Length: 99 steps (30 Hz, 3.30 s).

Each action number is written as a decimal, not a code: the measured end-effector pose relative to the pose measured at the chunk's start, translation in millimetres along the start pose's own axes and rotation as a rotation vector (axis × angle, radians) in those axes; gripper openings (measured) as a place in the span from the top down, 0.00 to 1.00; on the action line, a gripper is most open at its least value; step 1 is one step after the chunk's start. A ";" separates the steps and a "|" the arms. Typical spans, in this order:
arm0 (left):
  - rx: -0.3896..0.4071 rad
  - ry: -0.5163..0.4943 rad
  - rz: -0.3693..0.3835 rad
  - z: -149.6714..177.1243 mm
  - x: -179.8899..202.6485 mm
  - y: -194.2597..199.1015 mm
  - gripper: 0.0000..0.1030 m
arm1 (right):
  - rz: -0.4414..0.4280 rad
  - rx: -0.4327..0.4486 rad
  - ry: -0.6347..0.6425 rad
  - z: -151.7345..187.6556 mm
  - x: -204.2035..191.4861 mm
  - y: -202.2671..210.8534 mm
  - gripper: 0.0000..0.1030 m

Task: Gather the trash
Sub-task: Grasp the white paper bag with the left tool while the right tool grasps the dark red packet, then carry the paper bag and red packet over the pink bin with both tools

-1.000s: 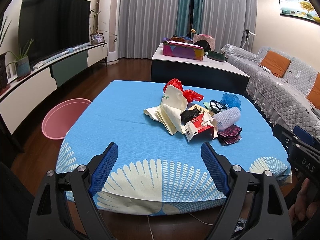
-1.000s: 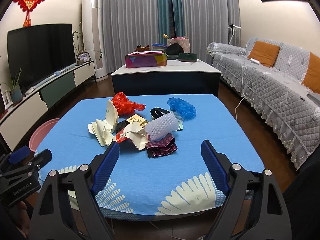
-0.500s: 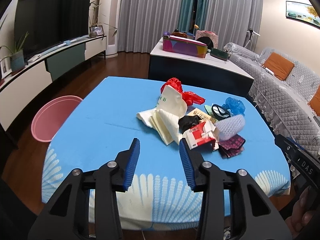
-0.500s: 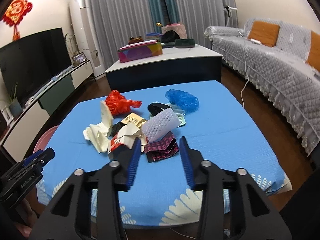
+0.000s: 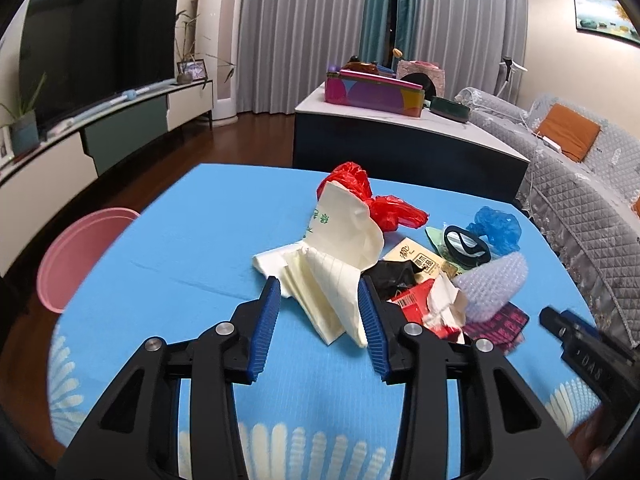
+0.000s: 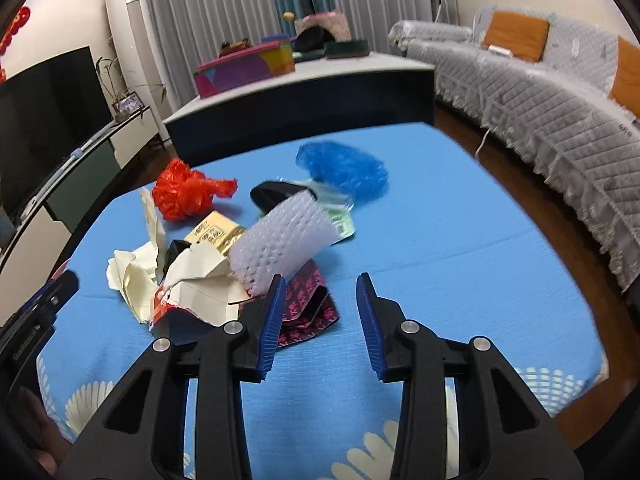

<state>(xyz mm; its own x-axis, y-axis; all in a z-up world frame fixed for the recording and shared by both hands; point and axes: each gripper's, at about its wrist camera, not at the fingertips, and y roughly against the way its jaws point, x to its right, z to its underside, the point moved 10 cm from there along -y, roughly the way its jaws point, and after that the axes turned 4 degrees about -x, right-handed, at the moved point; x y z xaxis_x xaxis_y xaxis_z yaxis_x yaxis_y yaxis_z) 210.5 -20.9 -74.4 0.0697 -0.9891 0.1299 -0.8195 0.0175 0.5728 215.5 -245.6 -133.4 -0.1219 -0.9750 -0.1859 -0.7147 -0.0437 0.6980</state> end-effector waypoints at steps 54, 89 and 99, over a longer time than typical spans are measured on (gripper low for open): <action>-0.207 -0.042 -0.062 48.4 -5.0 -62.3 0.97 | -0.026 0.105 0.068 -5.7 -20.7 33.3 0.92; 0.024 0.062 -0.080 -11.5 -87.0 57.8 0.98 | -0.053 0.315 0.180 -20.6 -114.9 89.3 0.92; 0.014 0.064 -0.145 -32.2 -129.2 84.2 0.98 | -0.123 0.299 0.225 -36.2 -168.6 95.5 0.92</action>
<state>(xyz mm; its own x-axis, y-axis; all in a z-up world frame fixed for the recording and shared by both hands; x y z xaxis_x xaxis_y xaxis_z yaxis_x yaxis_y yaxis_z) 150.8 113.1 -16.8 0.2234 -0.9698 0.0984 -0.8063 -0.1271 0.5778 192.7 -93.3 -10.4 0.1074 -0.9913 -0.0759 -0.8875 -0.1300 0.4420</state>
